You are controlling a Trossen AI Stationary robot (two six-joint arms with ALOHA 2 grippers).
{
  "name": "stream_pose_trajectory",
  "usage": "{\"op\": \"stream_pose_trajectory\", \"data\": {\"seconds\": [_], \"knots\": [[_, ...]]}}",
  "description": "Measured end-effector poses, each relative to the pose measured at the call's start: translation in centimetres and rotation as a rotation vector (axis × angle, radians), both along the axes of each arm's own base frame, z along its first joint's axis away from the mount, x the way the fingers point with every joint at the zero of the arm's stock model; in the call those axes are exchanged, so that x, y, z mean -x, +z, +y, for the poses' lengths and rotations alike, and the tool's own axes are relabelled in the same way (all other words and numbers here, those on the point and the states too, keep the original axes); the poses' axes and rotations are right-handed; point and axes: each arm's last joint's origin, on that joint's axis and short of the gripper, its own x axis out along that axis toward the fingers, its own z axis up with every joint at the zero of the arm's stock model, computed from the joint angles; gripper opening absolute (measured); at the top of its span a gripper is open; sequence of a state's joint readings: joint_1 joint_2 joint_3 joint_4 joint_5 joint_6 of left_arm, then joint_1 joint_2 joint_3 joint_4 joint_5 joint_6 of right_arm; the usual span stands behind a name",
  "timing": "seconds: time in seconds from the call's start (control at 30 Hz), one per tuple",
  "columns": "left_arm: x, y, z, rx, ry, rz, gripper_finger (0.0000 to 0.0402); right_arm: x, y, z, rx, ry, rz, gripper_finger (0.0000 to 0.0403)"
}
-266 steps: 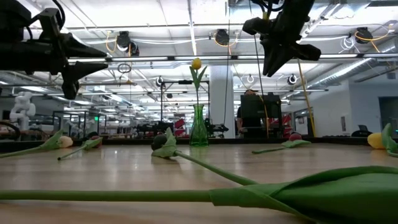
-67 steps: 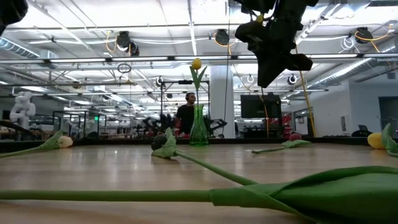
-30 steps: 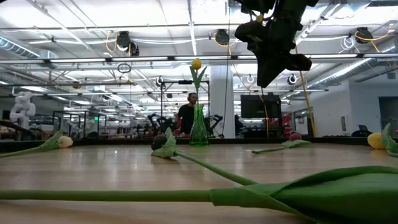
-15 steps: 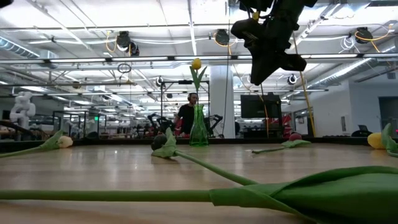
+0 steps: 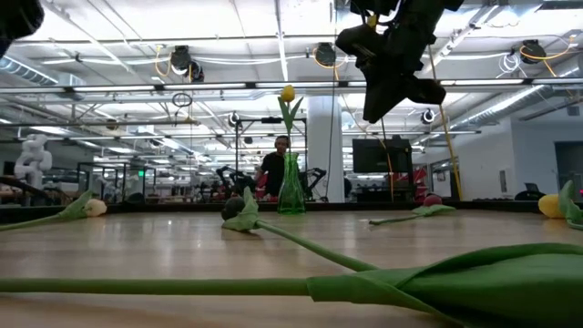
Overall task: Sort flowers into vase by color
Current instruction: Put the dark red flower into the transparent vase
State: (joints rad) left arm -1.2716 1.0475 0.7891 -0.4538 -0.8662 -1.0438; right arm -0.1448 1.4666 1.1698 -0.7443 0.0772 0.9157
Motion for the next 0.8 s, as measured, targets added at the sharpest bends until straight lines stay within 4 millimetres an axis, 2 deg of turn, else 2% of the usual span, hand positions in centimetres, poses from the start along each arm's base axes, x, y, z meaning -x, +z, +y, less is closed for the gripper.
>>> {"op": "stream_pose_trajectory", "data": {"seconds": [0.13, 0.37, 0.67, 0.8], "knots": [[0.5, 0.8, 1.5, 0.078, 0.026, 0.032, 0.0171, -0.2, 0.1, 0.0, 0.003, 0.000, -0.022, 0.0043], [1.9, 0.9, 5.5, 0.192, 0.129, 0.205, 0.0171, -0.3, 0.2, -0.1, 0.005, 0.000, -0.035, 0.0043], [3.2, 0.0, 11.1, 0.143, 0.394, 0.328, 0.0171, -0.8, 0.5, -0.1, 0.016, -0.001, -0.100, 0.0043], [3.3, -0.1, 12.3, 0.075, 0.454, 0.335, 0.0171, -1.0, 0.7, -0.2, 0.024, -0.004, -0.127, 0.0043]]}}
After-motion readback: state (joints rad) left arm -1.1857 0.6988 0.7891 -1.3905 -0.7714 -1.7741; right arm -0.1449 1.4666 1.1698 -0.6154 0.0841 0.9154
